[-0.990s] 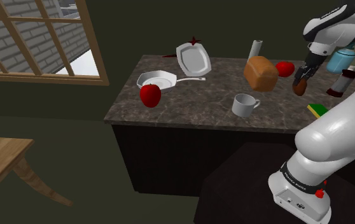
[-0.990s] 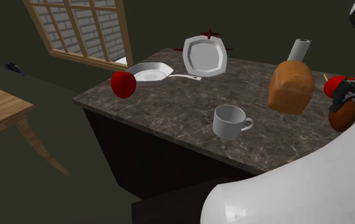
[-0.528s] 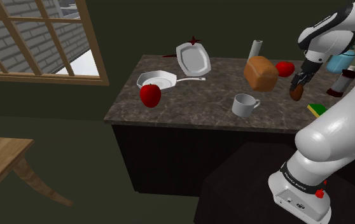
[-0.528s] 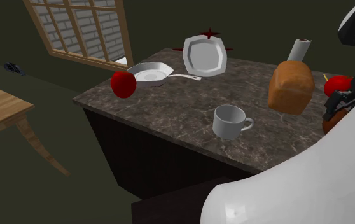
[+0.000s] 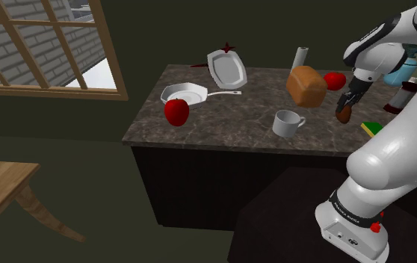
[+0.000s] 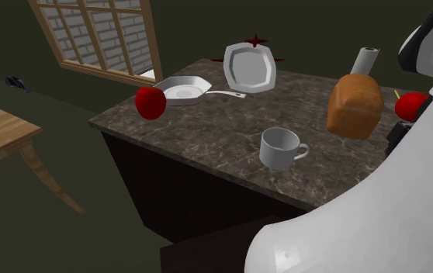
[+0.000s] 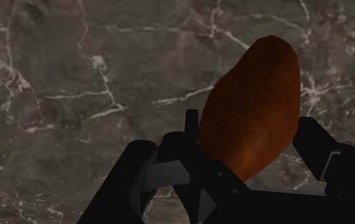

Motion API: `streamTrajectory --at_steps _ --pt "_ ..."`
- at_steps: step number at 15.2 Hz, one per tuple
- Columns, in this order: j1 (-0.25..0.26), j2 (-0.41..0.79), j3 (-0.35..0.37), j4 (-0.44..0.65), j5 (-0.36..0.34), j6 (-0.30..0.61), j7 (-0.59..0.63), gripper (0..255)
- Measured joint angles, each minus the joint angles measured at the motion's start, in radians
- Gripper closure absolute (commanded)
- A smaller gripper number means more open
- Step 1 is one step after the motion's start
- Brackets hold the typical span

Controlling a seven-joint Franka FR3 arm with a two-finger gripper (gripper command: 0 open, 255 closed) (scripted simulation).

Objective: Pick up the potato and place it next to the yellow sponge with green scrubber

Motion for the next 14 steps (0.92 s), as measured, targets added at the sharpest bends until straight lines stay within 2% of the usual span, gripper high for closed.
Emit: streamTrajectory --at_steps 5,6,12,14 --pt "-0.001 0.004 0.001 0.001 0.005 0.005 -0.005 255" --pt "-0.002 0.004 0.001 0.001 0.005 0.005 -0.006 0" --pt "-0.005 0.007 -0.003 -0.004 0.002 0.004 -0.006 0" --pt "-0.003 -0.025 -0.002 0.013 -0.027 -0.034 0.018 0"
